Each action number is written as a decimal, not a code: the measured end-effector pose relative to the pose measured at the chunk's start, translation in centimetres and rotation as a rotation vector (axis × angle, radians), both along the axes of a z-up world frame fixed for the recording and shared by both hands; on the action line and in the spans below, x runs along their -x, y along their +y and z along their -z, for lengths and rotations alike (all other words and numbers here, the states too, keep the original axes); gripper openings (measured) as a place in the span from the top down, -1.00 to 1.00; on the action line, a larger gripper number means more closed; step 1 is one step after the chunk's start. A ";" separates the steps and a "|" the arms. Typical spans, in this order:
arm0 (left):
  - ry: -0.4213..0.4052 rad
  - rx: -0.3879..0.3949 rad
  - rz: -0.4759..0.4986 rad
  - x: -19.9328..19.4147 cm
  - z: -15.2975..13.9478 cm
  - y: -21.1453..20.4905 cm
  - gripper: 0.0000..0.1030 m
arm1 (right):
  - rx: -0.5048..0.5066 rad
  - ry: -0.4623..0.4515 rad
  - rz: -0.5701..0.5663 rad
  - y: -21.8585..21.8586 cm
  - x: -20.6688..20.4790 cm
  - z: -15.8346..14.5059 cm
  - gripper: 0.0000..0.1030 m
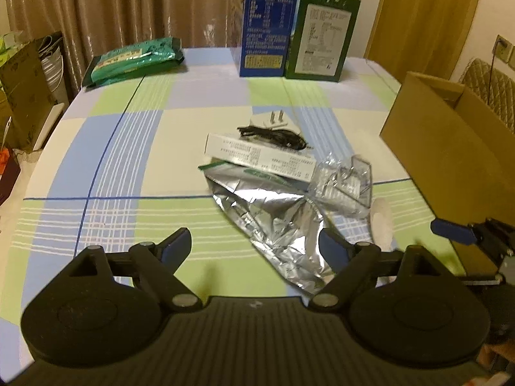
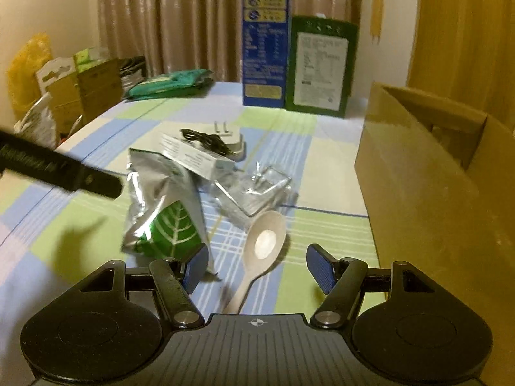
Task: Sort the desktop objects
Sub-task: 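Grasp the foil bag with left tool while right tool grasps the wooden spoon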
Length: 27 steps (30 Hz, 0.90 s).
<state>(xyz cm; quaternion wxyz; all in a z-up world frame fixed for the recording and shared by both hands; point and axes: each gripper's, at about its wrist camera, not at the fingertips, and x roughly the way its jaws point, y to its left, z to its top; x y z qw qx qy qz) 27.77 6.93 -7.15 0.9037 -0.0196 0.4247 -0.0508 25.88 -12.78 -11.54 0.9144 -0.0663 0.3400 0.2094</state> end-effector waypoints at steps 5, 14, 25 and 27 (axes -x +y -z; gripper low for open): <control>0.016 0.010 -0.008 -0.7 0.7 0.2 -0.62 | -0.004 0.025 0.012 0.3 -1.4 1.1 -0.25; 0.056 0.055 -0.008 -2.7 2.9 0.1 -0.64 | 0.027 0.043 0.003 1.2 -2.9 2.7 -0.06; 0.086 0.226 -0.038 -4.5 3.6 -0.1 -0.69 | 0.037 0.024 0.005 0.7 -3.1 2.6 0.39; 0.104 0.255 -0.047 -4.7 3.9 -0.2 -0.70 | 0.038 0.022 0.005 0.6 -3.1 2.6 0.41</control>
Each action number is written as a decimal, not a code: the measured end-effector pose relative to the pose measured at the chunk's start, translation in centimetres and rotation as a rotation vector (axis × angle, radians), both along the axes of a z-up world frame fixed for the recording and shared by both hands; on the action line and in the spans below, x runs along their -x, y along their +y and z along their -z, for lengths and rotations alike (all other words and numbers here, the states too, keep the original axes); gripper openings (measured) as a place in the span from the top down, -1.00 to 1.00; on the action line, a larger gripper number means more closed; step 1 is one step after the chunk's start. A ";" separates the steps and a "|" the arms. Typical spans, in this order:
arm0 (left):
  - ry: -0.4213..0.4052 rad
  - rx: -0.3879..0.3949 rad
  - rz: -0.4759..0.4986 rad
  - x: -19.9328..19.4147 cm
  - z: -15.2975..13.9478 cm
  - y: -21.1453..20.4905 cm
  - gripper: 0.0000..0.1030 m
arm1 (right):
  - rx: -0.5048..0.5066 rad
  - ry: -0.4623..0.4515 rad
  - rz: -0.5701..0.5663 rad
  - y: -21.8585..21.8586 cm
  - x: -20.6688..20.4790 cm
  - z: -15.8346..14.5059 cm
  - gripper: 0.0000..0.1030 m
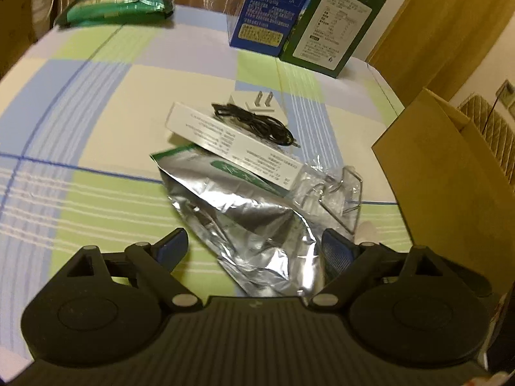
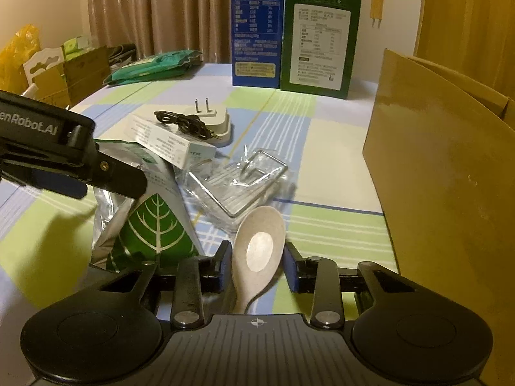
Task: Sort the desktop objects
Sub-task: 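Grasp the foil bag with left tool while right tool grasps the wooden spoon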
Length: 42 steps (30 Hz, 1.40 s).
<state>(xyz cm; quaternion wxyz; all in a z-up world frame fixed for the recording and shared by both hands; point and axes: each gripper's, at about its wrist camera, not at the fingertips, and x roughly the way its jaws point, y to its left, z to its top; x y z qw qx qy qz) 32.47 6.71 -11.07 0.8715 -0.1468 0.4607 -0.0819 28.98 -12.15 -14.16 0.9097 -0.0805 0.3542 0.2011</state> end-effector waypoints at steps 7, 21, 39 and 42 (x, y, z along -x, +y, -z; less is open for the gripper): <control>0.049 0.015 0.002 -0.6 1.0 -1.3 -0.70 | 0.013 -0.008 -0.006 -0.3 0.2 0.0 0.41; 0.092 -0.144 0.199 3.0 -0.6 -0.4 -0.27 | -0.032 0.058 -0.030 -0.5 2.3 -1.2 0.42; 0.123 -0.112 0.087 9.9 -0.9 2.5 -0.62 | -0.016 0.082 -0.068 -0.3 7.2 -2.1 0.42; 0.109 -0.135 0.098 9.1 -0.8 2.1 -0.59 | -0.012 0.090 -0.062 -0.6 6.8 -1.6 0.42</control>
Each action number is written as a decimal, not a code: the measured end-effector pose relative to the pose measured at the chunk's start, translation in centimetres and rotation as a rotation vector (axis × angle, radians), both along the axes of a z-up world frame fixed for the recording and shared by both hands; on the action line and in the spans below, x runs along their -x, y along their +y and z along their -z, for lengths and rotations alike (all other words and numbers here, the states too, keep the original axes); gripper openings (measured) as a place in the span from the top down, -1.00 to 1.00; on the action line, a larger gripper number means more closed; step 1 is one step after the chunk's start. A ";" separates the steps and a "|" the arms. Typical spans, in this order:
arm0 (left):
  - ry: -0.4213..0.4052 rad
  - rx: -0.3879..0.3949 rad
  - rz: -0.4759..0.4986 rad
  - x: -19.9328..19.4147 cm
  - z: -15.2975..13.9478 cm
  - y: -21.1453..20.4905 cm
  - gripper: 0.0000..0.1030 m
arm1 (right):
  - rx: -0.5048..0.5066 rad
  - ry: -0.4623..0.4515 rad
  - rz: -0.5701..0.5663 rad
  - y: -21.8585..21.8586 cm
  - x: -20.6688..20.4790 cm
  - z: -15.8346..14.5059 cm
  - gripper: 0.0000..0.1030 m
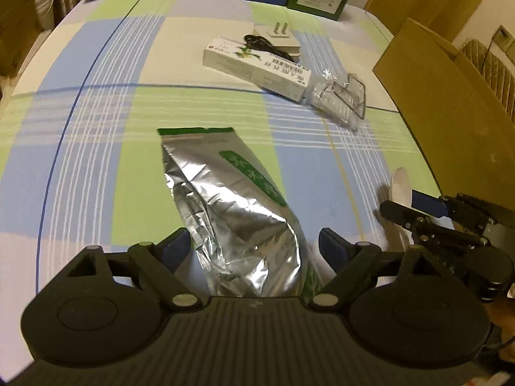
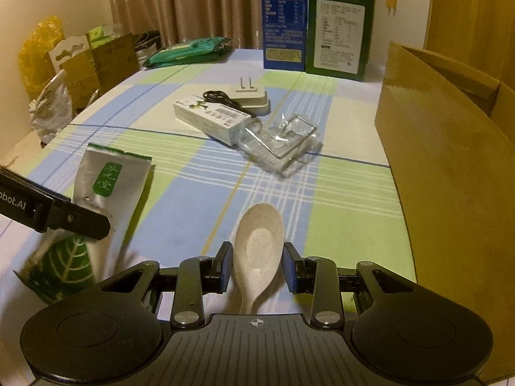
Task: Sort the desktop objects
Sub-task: 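Grasp the foil bag with left tool while right tool grasps the wooden spoon, then lift the foil bag with left tool while right tool lifts the wooden spoon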
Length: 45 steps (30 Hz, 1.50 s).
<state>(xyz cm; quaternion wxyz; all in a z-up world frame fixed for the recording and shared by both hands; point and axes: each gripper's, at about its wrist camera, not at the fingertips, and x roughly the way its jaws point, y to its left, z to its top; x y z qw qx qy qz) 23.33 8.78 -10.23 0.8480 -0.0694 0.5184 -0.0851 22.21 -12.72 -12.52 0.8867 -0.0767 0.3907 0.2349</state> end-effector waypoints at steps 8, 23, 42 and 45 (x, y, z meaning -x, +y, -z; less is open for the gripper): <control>-0.075 -0.044 0.190 -0.9 -0.6 -2.1 -0.32 | -0.020 0.001 0.023 -0.8 -0.7 -0.1 0.41; -0.031 -0.139 0.197 -1.4 1.2 -3.2 -0.53 | -0.030 0.005 0.017 -0.5 -0.4 0.1 0.41; -0.027 -0.179 0.226 -2.0 1.4 -4.4 -0.04 | 0.002 -0.018 0.013 -0.1 -0.3 0.8 0.19; -0.030 -0.179 0.226 -2.0 1.4 -4.4 -0.05 | 0.021 -0.040 0.028 0.3 0.1 0.9 0.08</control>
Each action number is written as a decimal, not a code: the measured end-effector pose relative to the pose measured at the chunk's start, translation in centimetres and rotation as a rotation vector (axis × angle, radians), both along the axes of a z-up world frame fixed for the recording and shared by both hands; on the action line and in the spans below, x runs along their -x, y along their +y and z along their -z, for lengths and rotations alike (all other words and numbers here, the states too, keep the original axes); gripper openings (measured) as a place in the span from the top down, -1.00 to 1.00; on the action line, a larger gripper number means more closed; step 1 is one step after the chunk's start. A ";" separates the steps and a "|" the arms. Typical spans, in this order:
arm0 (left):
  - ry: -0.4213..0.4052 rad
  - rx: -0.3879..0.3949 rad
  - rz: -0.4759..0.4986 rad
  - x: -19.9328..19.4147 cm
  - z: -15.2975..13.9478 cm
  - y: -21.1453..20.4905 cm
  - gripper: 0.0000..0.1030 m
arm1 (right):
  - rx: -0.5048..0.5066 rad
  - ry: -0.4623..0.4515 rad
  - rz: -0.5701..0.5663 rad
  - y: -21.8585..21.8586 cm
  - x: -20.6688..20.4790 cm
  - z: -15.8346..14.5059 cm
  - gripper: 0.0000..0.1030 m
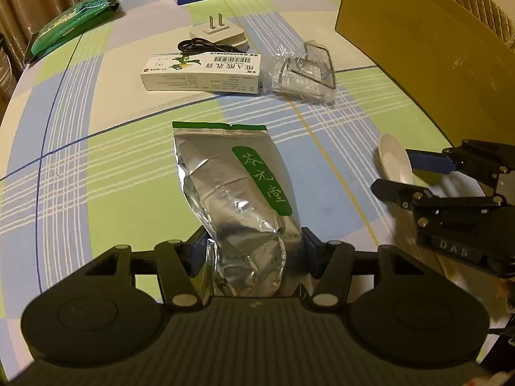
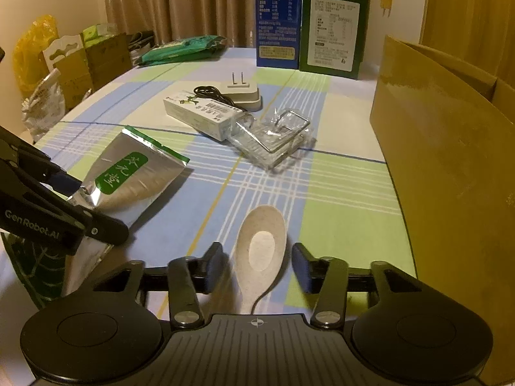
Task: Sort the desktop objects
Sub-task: 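Lift the foil bag with left tool while right tool lifts the wooden spoon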
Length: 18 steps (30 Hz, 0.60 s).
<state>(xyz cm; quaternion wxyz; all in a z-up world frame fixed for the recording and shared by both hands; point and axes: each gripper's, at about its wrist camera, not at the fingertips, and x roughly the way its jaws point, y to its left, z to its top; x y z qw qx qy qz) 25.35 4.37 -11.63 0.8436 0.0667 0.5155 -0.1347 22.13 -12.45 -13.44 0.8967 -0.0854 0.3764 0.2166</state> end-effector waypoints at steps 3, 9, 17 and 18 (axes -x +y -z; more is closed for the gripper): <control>-0.002 -0.004 -0.004 0.0 0.1 0.0 -0.10 | 0.021 -0.033 0.021 0.4 0.3 0.1 0.08; -0.001 -0.026 -0.019 -0.2 0.4 -0.2 -0.33 | 0.037 -0.056 0.034 0.8 0.4 0.2 0.08; -0.011 -0.038 -0.047 -0.4 0.6 -0.2 -0.48 | 0.028 -0.055 0.039 0.8 0.4 0.2 0.39; -0.013 -0.038 -0.047 -0.4 0.6 -0.3 -0.48 | 0.028 -0.054 0.038 0.8 0.3 0.2 0.40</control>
